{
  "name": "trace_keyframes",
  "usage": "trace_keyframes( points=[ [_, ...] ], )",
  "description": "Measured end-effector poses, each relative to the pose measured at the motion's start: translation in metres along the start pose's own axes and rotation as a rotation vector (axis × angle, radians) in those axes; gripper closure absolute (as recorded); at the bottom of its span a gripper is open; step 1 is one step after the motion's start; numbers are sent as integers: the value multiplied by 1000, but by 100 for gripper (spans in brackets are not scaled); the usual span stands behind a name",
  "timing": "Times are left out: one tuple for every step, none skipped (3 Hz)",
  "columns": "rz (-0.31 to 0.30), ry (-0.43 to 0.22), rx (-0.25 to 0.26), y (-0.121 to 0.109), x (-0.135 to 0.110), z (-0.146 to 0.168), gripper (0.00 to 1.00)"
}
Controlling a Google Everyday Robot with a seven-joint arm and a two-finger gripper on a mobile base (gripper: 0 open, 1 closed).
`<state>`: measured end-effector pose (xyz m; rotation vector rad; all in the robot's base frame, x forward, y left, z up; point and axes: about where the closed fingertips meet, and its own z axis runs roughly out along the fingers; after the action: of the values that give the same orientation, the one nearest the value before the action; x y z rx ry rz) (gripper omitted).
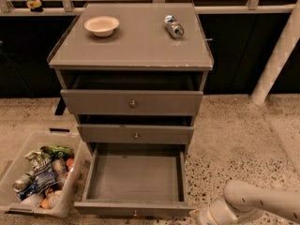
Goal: Close bottom drawer
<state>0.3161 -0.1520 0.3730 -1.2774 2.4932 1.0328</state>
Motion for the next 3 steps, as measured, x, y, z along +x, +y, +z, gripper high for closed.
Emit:
trace_keyframes(
  points=[
    [0, 0, 0, 0, 0, 0, 0],
    [-39, 11, 12, 3, 14, 14, 0],
    [-111, 84, 44, 13, 59, 46, 0]
  ],
)
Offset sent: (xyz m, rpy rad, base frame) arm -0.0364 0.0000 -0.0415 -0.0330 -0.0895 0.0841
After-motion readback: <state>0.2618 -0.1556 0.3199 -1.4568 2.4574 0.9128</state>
